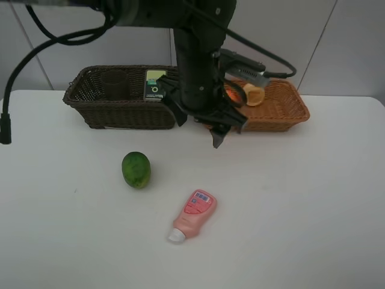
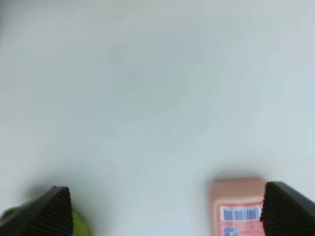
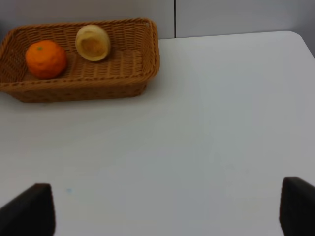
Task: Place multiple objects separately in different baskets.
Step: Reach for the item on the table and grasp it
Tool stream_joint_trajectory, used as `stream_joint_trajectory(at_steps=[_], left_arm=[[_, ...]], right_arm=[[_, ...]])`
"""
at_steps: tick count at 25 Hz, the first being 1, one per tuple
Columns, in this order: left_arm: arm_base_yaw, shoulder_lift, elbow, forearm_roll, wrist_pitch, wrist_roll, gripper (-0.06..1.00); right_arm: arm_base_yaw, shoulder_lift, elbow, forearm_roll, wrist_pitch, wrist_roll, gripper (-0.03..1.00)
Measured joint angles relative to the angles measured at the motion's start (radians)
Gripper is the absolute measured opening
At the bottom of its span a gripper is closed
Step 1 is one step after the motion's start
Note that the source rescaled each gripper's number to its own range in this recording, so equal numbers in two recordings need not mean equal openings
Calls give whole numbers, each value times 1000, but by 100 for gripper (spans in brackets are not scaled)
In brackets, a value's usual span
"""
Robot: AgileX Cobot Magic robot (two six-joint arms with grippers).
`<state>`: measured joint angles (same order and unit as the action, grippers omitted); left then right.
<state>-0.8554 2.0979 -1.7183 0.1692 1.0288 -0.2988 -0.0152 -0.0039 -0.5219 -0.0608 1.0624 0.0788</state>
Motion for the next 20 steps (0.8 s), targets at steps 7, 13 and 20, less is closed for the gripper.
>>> stream_joint_trajectory(at_steps=[7,13,20], left_arm=[[-85,0,160,4,-136,-90,99],[-114,0,245,-11,-226,-134,99],[-114,0,347,-11,-309,-181,99]], right_arm=[[0,0,0,0,0,0,97],[0,0,0,0,0,0,97],[0,0,0,0,0,0,97]])
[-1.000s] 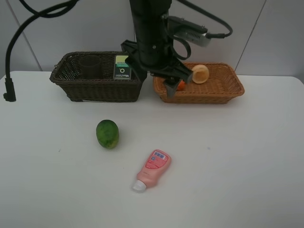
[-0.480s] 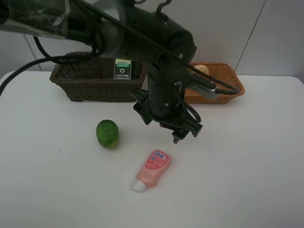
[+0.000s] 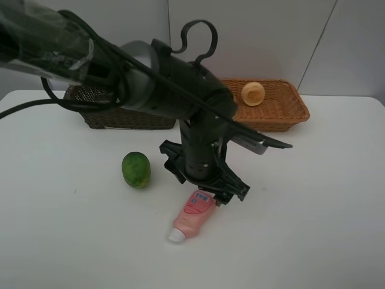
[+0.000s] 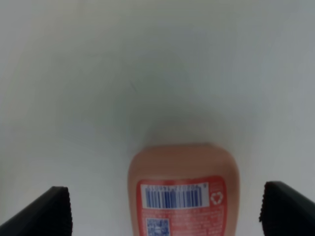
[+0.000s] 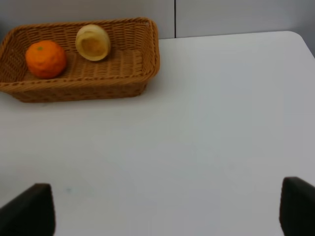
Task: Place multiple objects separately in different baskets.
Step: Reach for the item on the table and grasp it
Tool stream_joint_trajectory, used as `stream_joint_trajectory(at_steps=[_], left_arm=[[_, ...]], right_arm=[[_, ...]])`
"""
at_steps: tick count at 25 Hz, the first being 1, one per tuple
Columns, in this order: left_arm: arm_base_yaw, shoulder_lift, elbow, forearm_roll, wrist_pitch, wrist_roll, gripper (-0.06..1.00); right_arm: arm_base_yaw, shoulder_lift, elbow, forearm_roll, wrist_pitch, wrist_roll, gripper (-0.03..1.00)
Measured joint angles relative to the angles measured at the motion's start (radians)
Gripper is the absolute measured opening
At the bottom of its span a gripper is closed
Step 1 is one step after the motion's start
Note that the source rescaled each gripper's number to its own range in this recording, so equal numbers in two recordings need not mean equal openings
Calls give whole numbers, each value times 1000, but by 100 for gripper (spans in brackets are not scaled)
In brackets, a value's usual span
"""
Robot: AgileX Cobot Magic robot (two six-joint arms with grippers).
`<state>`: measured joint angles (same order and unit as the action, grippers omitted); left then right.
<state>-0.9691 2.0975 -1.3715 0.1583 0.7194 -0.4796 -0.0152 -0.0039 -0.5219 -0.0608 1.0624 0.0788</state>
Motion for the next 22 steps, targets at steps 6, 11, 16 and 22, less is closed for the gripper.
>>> stream_joint_trajectory(at_steps=[6,11,16,22], left_arm=[[0,-1,39,-7,-33,-14,99],[0,6,39,-43,-34,-19,99],[0,29,40,-79,-34,-19,99],[0,29,40,-98,-27,-19,99]], right_arm=[[0,0,0,0,0,0,97],[0,0,0,0,0,0,97],[0,0,0,0,0,0,97],[0,0,0,0,0,0,97]])
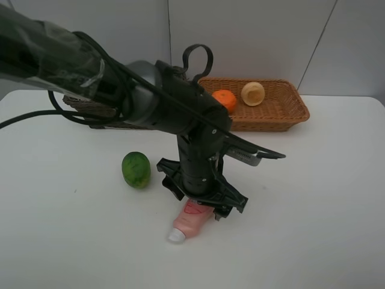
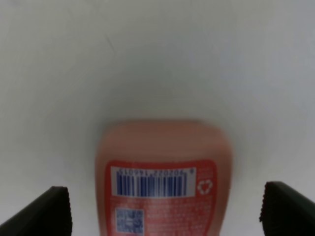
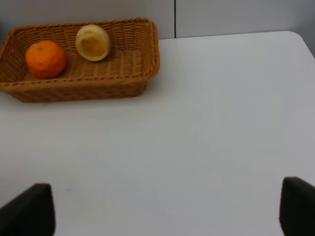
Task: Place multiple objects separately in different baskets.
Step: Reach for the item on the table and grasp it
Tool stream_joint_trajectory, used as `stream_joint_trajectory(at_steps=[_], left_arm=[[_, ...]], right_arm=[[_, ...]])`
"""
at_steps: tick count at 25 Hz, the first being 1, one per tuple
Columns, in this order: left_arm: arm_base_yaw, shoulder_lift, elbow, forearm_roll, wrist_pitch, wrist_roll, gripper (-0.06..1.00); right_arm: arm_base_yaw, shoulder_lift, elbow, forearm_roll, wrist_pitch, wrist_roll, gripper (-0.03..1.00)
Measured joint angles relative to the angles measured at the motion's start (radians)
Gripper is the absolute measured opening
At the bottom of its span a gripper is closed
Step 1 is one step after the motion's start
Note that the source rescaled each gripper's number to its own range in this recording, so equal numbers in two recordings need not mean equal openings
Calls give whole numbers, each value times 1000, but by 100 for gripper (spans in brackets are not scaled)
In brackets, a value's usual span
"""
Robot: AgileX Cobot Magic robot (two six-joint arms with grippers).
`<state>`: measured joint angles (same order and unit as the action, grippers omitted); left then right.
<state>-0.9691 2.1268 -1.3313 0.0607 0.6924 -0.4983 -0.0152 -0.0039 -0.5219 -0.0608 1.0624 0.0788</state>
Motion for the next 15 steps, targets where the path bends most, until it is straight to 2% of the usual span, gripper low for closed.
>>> stream_joint_trajectory(at_steps=[8,15], left_arm=[[0,0,0,-23,51,15,99],[0,15,0,-80,93,59,99]], right_arm=[[0,0,0,0,0,0,97],[0,0,0,0,0,0,97]])
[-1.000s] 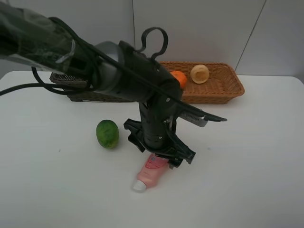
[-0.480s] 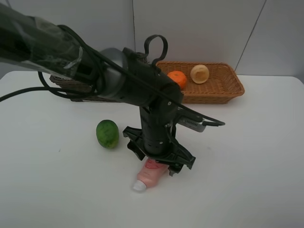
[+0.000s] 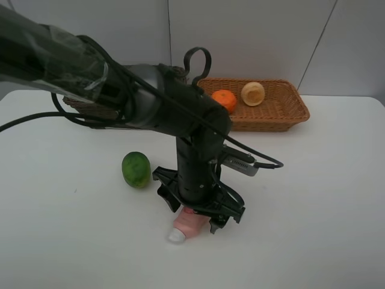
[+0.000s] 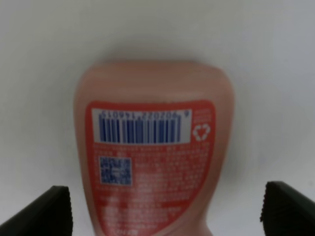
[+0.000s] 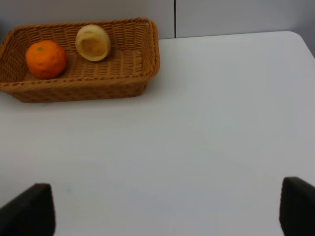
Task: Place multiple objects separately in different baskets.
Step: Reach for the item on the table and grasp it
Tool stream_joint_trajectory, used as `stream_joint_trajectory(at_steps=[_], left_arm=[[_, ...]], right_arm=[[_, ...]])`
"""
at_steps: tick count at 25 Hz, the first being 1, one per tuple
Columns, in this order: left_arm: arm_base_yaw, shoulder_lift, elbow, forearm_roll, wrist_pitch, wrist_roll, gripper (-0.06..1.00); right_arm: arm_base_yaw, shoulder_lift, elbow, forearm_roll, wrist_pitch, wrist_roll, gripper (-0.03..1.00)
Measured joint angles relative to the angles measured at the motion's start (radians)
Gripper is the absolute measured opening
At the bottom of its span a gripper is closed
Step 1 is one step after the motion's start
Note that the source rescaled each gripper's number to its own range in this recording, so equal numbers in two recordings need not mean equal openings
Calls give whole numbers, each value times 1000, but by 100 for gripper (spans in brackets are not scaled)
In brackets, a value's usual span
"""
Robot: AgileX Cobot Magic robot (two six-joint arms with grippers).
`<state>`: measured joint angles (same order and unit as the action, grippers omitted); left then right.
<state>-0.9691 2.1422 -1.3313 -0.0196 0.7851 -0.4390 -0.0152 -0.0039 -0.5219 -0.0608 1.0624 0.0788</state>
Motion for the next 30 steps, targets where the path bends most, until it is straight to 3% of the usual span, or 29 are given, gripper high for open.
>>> stream_joint_trajectory(at_steps=[10,16,30], left_arm=[[1,5,0,-42,37,63,98],[3,5,0,-42,38,50,70],[3,5,-1,-42,39,18,70]], right_arm=[[0,0,0,0,0,0,97],[0,0,0,0,0,0,97],[0,0,0,0,0,0,97]])
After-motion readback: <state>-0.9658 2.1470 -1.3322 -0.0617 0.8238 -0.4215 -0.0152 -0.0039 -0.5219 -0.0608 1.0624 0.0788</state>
